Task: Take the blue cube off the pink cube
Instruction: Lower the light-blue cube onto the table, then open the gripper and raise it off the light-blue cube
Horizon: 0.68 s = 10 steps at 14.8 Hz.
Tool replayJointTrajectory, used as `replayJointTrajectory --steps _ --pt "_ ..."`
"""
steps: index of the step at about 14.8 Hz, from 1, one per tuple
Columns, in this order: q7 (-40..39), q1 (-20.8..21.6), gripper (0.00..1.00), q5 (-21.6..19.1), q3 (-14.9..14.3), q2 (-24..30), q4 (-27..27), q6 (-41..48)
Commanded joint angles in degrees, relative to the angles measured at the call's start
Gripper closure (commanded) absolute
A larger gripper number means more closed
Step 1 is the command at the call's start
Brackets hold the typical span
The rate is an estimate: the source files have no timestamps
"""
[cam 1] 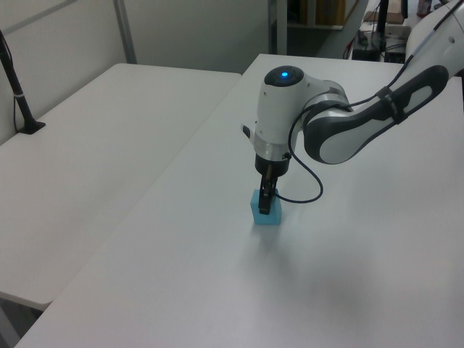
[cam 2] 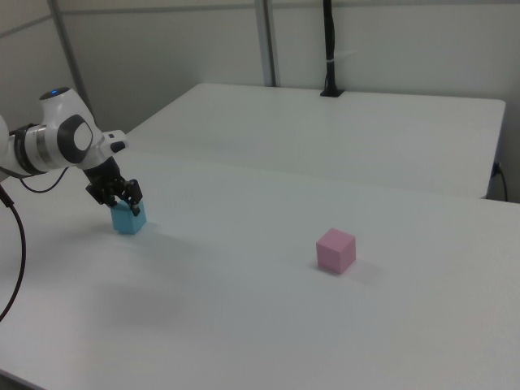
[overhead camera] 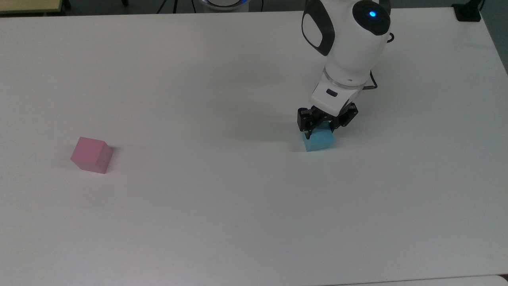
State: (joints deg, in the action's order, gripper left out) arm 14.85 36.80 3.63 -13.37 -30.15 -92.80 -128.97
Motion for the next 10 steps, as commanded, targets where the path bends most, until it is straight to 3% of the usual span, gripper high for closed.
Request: replayJointTrajectory --steps 1,2,7,9,10 --pt "1.2 0.2 0.04 1.0 0.7 1.4 -2.9 0.2" --pt "1.9 0.2 0.0 1.0 0.7 1.5 -2.9 0.3" --pt "5.0 -1.0 0.0 1.0 0.8 4.3 -1.8 4.9" --pt "4.5 -6.6 0.0 1.0 4.3 7.9 0.3 12.0" --pt "3.4 -11.5 0.0 1.3 6.7 10.7 0.7 15.8"
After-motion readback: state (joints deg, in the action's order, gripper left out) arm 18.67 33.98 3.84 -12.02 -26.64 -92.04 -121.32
